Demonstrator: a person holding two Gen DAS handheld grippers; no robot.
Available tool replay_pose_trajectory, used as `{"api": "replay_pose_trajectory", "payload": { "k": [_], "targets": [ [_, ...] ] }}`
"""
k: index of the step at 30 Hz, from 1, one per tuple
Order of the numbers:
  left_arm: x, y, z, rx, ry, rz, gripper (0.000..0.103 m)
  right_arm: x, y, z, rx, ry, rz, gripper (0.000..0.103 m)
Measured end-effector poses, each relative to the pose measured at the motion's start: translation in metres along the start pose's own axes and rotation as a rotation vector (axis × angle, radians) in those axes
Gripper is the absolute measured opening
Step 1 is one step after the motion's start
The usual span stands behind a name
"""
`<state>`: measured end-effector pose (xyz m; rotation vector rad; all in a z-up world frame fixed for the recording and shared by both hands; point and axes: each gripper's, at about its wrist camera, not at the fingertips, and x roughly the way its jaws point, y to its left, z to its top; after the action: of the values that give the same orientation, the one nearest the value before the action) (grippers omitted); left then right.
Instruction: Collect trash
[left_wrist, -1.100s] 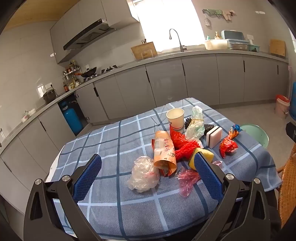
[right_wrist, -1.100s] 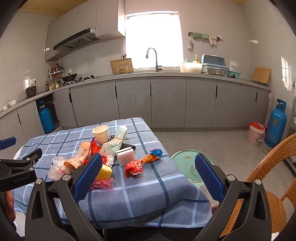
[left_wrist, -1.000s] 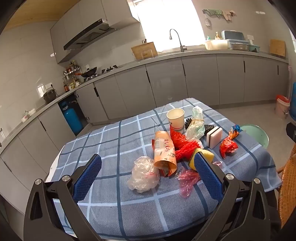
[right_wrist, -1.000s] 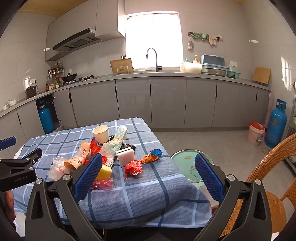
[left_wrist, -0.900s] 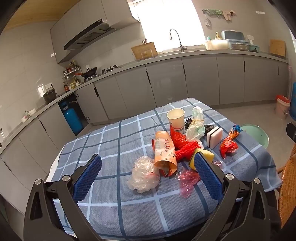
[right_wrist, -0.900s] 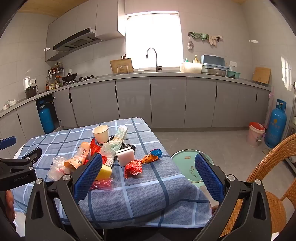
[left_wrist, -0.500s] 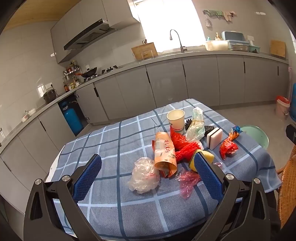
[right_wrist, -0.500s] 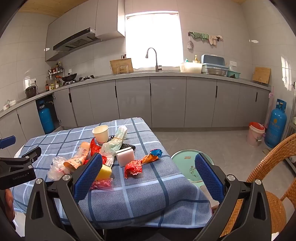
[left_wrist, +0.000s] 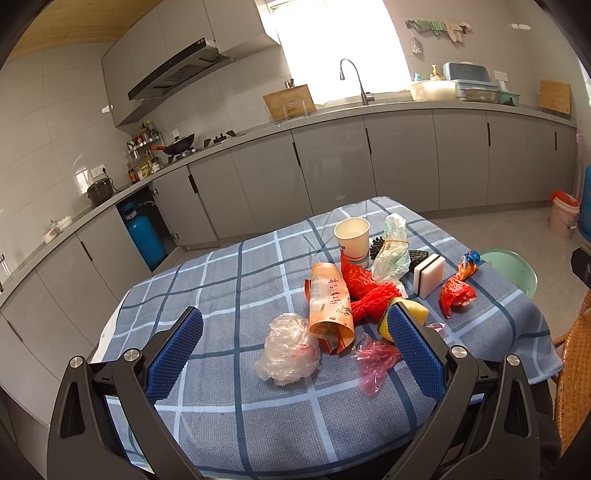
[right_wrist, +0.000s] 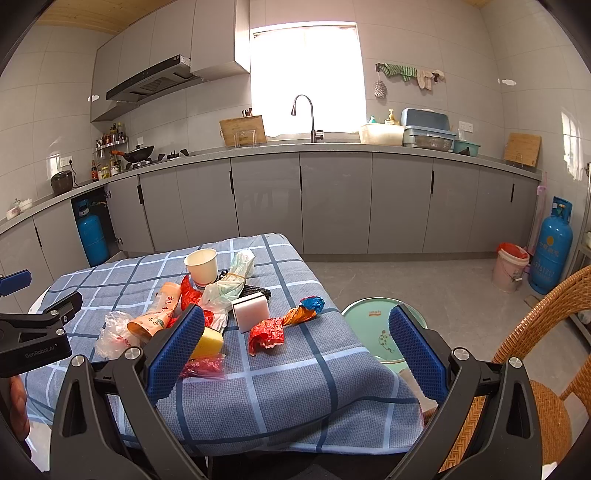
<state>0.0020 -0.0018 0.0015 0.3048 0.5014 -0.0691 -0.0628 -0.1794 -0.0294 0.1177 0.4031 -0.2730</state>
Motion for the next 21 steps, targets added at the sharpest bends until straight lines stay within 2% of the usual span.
{"api": "replay_pose_trajectory", "payload": {
  "k": [21],
  "targets": [
    [-0.0021, 0.001, -0.0006, -0.004, -0.004, -0.001, 0.098, -0.0008, 0.0006, -0.001, 0.0, 0.0, 0.0, 0.098]
  ]
}}
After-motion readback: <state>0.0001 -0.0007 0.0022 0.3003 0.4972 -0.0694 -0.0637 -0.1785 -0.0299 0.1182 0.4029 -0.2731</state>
